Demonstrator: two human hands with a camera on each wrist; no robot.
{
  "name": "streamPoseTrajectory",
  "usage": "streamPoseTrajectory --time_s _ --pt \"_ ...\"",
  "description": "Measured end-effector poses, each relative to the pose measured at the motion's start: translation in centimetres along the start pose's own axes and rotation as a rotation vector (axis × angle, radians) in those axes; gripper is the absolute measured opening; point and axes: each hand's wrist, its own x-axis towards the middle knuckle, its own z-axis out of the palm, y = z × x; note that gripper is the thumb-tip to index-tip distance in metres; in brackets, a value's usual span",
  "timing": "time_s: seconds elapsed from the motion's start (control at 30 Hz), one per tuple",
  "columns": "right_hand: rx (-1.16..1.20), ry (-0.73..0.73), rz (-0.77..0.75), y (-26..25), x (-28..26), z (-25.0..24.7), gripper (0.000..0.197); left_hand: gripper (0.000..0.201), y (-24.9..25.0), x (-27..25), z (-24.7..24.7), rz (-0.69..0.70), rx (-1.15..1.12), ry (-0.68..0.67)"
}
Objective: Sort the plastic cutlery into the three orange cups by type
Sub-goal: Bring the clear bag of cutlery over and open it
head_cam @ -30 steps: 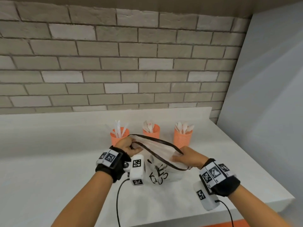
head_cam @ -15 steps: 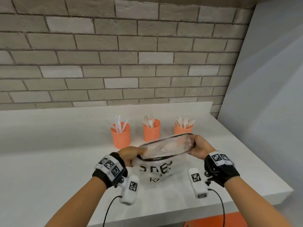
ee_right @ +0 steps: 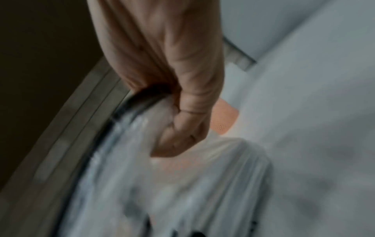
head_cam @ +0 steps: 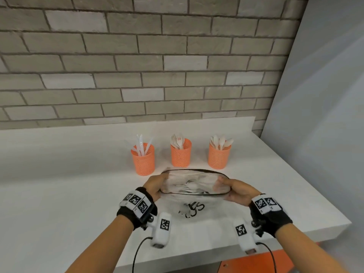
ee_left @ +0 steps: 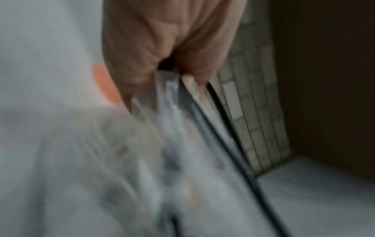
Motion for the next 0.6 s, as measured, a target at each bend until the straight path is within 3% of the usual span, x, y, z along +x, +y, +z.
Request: streamPoseTrajectory --time_s 0.07,0.13,0.2,0.3,0.37,0.47,0.53,0.6 --pt "0.349 0.006 -0.006 -0.7 0.1 -0.7 0.021 0.053 0.1 -0.7 -0.4 0.047 0.46 -0.067" --pt "0.502 0.004 -0.023 -1.5 0.2 -0.5 0.023 0.048 0.1 -1.9 -0.3 0.112 0.849 -0.195" --pt "0.567 0.052 -0.01 -1.8 1.0 0.0 0.027 0.039 -0.4 -2.4 0.1 0.16 1.109 -0.266" --pt "0.6 0.086 0.019 -1.3 2.5 0.7 0.019 0.043 -1.3 -2.6 0.5 0.207 1.349 -0.231" --pt "0.505 0.188 -0.003 -0.7 3.7 0.8 0.015 0.042 -1.0 -2.6 0.2 0.126 1.165 -0.239" --pt "0.233 0.281 -0.064 -0.5 4.1 0.5 0.015 0.032 0.4 -2.5 -0.4 -0.065 0.291 -0.142" --pt "-0.139 0.204 -0.082 -0.2 3.2 0.7 0.02 0.03 1.5 -2.2 -0.9 -0.174 -0.155 -0.054" --pt "-0.551 0.065 -0.079 0.6 1.9 1.5 0.024 0.037 2.2 -1.2 -1.2 -0.236 -0.297 -0.003"
